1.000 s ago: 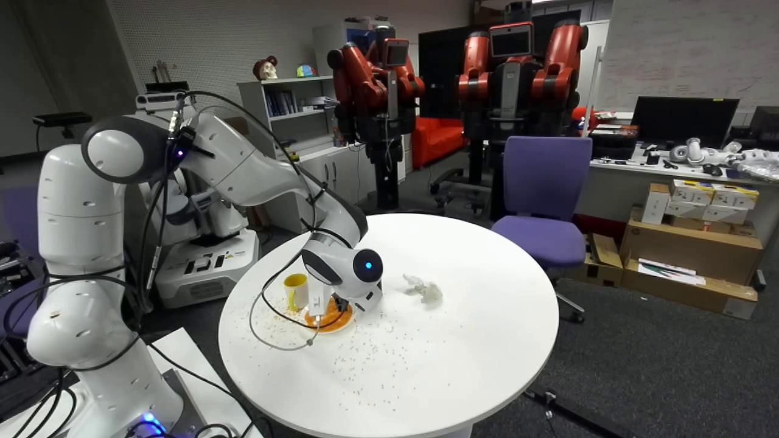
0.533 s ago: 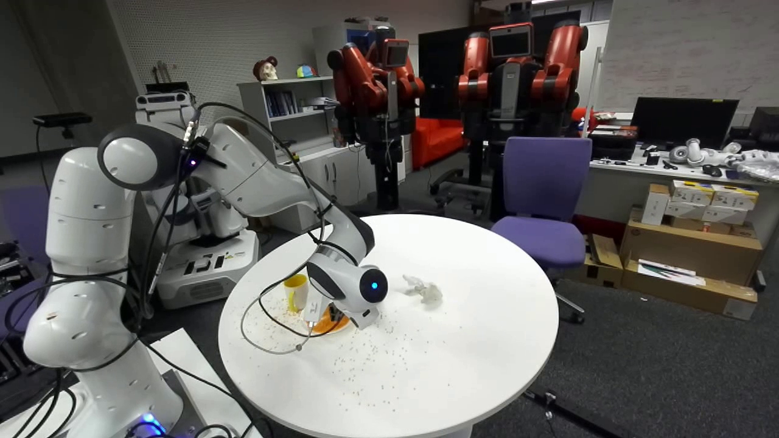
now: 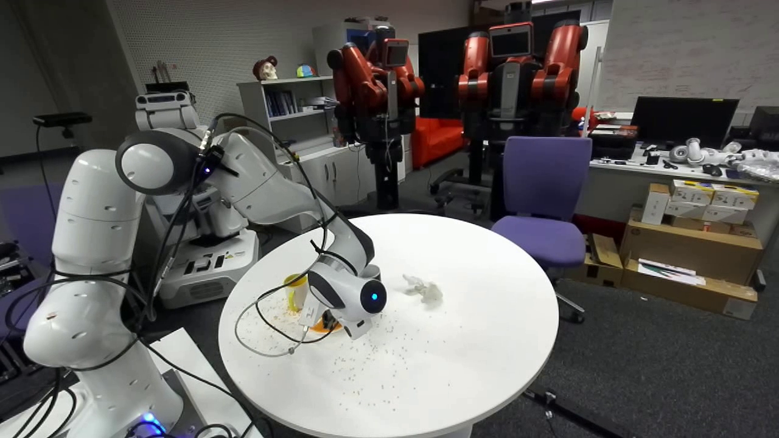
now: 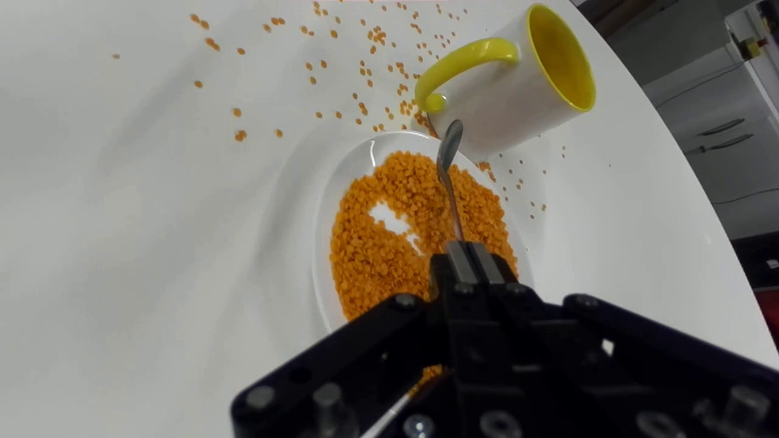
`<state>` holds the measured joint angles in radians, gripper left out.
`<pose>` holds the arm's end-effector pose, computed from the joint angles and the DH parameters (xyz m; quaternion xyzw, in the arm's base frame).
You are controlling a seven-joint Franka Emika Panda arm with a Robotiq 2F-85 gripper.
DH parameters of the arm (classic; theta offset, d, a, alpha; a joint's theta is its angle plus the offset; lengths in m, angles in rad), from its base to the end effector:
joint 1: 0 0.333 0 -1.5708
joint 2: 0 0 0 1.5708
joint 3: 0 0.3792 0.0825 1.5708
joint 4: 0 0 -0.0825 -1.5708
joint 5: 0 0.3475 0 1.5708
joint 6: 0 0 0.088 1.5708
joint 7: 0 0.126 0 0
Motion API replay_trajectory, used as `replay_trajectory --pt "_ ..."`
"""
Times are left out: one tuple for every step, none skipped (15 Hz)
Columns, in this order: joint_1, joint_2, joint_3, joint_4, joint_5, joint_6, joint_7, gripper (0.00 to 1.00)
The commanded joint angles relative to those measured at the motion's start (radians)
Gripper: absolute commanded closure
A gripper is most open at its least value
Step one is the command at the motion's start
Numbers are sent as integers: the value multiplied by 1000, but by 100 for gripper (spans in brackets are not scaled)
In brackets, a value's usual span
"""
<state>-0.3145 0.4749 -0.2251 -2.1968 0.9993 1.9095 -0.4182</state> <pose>0.4600 -0.1863 0.2247 -0.8169 0.3702 0.1292 0.4231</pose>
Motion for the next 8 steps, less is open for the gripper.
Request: replay_trajectory --pt "-8 31 17 32 -17 -57 40 99" --pt "-6 38 20 33 -20 -58 41 99" --pt "-6 44 23 35 -18 -59 42 99" --pt "-5 48 25 36 -18 -56 43 99" --pt "-7 54 27 39 -14 -53 43 99" --pt "-7 57 27 40 -11 -46 42 99" --pt "-7 56 27 40 -5 -41 41 99" --pt "-8 55 26 41 -3 -36 40 99"
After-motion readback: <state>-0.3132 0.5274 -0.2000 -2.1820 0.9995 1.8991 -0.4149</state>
